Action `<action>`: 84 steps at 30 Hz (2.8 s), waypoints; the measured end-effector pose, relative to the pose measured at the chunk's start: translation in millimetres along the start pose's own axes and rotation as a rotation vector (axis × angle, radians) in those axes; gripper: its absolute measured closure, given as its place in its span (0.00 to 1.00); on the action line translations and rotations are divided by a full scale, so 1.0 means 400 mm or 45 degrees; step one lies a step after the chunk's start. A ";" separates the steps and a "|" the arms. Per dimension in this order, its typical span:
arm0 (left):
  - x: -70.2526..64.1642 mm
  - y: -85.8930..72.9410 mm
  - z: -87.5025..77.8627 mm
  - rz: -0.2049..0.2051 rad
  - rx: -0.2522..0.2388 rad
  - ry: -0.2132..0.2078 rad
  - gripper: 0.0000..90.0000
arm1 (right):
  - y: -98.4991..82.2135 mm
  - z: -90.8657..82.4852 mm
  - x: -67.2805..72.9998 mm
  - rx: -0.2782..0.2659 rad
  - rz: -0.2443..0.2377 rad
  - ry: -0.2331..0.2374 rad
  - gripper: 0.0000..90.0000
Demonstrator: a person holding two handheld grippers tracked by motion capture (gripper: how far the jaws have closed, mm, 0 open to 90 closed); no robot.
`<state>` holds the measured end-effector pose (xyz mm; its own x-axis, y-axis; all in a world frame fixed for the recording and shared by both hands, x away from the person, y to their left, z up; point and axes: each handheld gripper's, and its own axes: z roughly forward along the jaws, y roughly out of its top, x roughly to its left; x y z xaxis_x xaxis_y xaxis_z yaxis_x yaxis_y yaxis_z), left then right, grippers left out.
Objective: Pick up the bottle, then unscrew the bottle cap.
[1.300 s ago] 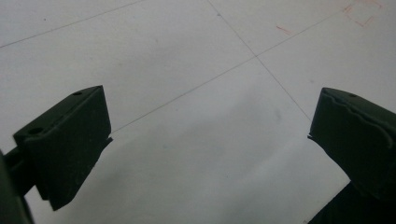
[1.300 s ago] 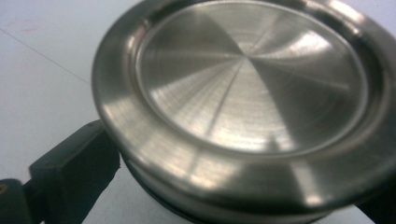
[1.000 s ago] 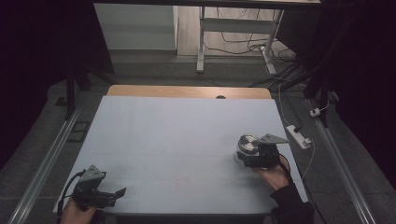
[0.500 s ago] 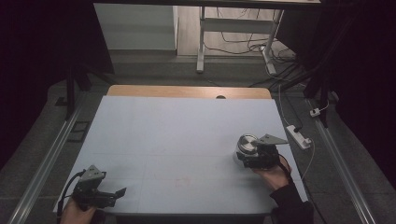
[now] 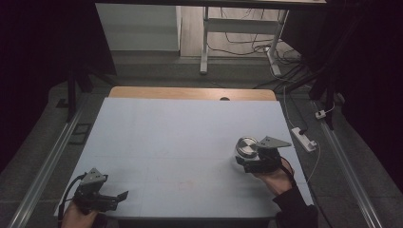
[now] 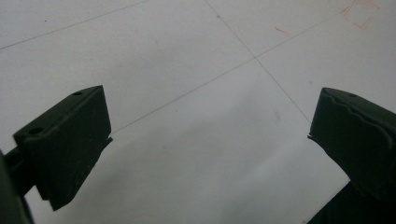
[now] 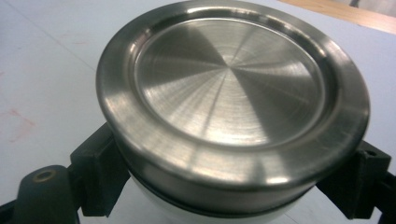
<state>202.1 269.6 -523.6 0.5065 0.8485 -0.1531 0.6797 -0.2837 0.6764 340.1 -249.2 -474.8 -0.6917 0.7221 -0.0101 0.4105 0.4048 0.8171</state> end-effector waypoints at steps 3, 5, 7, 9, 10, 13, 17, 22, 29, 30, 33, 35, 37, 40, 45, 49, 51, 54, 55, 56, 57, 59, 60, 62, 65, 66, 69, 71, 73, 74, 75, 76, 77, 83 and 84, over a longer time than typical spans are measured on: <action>0.000 0.000 0.000 0.002 -0.002 -0.001 0.00 | 0.011 0.001 0.016 -0.013 -0.020 0.035 0.16; 0.000 0.000 0.000 0.003 -0.003 -0.001 0.00 | 0.017 0.002 0.023 -0.016 -0.027 0.050 0.16; 0.000 0.000 -0.001 0.003 -0.004 -0.002 0.00 | 0.023 0.005 0.030 -0.019 -0.038 0.064 0.16; 0.001 -0.001 -0.001 0.001 -0.006 -0.006 0.00 | 0.026 0.006 0.034 -0.019 -0.041 0.069 0.16; 0.001 -0.001 -0.001 0.000 -0.007 -0.007 0.00 | 0.032 0.010 0.042 -0.020 -0.044 0.085 0.16; 0.002 -0.001 -0.002 -0.001 -0.009 -0.012 0.00 | 0.037 0.013 0.050 -0.020 -0.054 0.098 0.16; 0.004 -0.002 -0.003 -0.009 -0.015 -0.024 0.00 | 0.050 0.019 0.065 -0.025 -0.073 0.124 0.16; 0.006 -0.002 -0.004 -0.015 -0.019 -0.033 0.00 | 0.069 0.029 0.084 -0.034 -0.086 0.156 0.16; 0.008 -0.002 -0.005 -0.022 -0.023 -0.046 0.00 | 0.086 0.049 0.108 -0.031 -0.112 0.193 0.16; 0.008 -0.002 -0.005 -0.022 -0.024 -0.046 0.00 | 0.086 0.049 0.108 -0.031 -0.112 0.193 0.16; 0.008 -0.001 -0.003 -0.022 -0.022 -0.049 0.00 | 0.096 0.061 0.121 -0.035 -0.112 0.215 0.16; 0.008 -0.001 -0.003 -0.020 -0.019 -0.049 0.00 | 0.101 0.067 0.127 -0.035 -0.114 0.224 0.16; 0.009 -0.001 -0.003 -0.021 -0.019 -0.049 0.00 | 0.104 0.070 0.130 -0.034 -0.115 0.230 0.16; 0.010 -0.002 -0.004 -0.024 -0.021 -0.051 0.00 | 0.115 0.085 0.143 -0.031 -0.131 0.243 0.16; 0.010 -0.002 -0.004 -0.023 -0.022 -0.051 0.00 | 0.127 0.104 0.158 -0.029 -0.140 0.260 0.16; 0.011 -0.002 -0.004 -0.024 -0.022 -0.055 0.00 | 0.136 0.123 0.174 -0.022 -0.156 0.280 0.16; 0.011 -0.002 -0.004 -0.025 -0.022 -0.055 0.00 | 0.138 0.131 0.181 -0.020 -0.162 0.288 0.16; 0.011 -0.003 -0.004 -0.025 -0.022 -0.055 0.00 | 0.141 0.141 0.189 -0.015 -0.169 0.293 0.16; 0.011 -0.003 -0.004 -0.026 -0.023 -0.056 0.00 | 0.142 0.144 0.190 -0.016 -0.171 0.297 0.16; 0.011 -0.003 -0.004 -0.026 -0.022 -0.056 0.00 | 0.143 0.146 0.192 -0.016 -0.172 0.302 0.16; 0.011 -0.002 -0.004 -0.025 -0.022 -0.056 0.00 | 0.144 0.149 0.195 -0.017 -0.175 0.303 0.16; 0.010 -0.002 -0.004 -0.023 -0.021 -0.056 0.00 | 0.147 0.155 0.201 -0.015 -0.179 0.306 0.16; 0.010 -0.002 -0.004 -0.022 -0.020 -0.056 0.00 | 0.151 0.161 0.207 -0.016 -0.183 0.315 0.16; 0.010 -0.002 -0.003 -0.022 -0.020 -0.055 0.00 | 0.152 0.163 0.211 -0.016 -0.189 0.319 0.16; 0.010 -0.002 -0.003 -0.019 -0.019 -0.054 0.00 | 0.158 0.171 0.223 -0.016 -0.201 0.333 0.16; 0.010 -0.002 -0.003 -0.019 -0.018 -0.054 0.00 | 0.161 0.176 0.231 -0.017 -0.208 0.342 0.16; 0.009 -0.002 -0.003 -0.019 -0.018 -0.055 0.00 | 0.164 0.181 0.240 -0.014 -0.217 0.351 0.16; 0.009 -0.002 -0.003 -0.018 -0.017 -0.055 0.00 | 0.166 0.186 0.248 -0.013 -0.227 0.358 0.16; 0.009 -0.002 -0.004 -0.016 -0.017 -0.055 0.00 | 0.167 0.189 0.256 -0.011 -0.234 0.365 0.16; 0.008 -0.002 -0.004 -0.016 -0.018 -0.055 0.00 | 0.166 0.190 0.259 -0.011 -0.237 0.369 0.16; 0.008 -0.002 -0.004 -0.016 -0.019 -0.054 0.00 | 0.166 0.190 0.261 -0.009 -0.239 0.369 0.16; 0.008 -0.002 -0.004 -0.016 -0.020 -0.055 0.00 | 0.165 0.190 0.262 -0.009 -0.245 0.370 0.16; 0.008 -0.002 -0.005 -0.017 -0.021 -0.056 0.00 | 0.165 0.190 0.263 -0.008 -0.245 0.373 0.16; 0.012 0.000 -0.005 -0.032 -0.041 -0.096 0.00 | 0.166 0.188 0.262 -0.013 -0.249 0.374 0.16; 0.012 0.000 -0.005 -0.032 -0.046 -0.103 0.00 | 0.167 0.187 0.262 -0.015 -0.245 0.374 0.16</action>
<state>203.4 274.8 -522.9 0.5320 0.8157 -0.2270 0.6740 -0.2456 0.6967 339.6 -104.6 -464.3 -0.8981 0.4398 0.0002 0.2501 0.5103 0.8228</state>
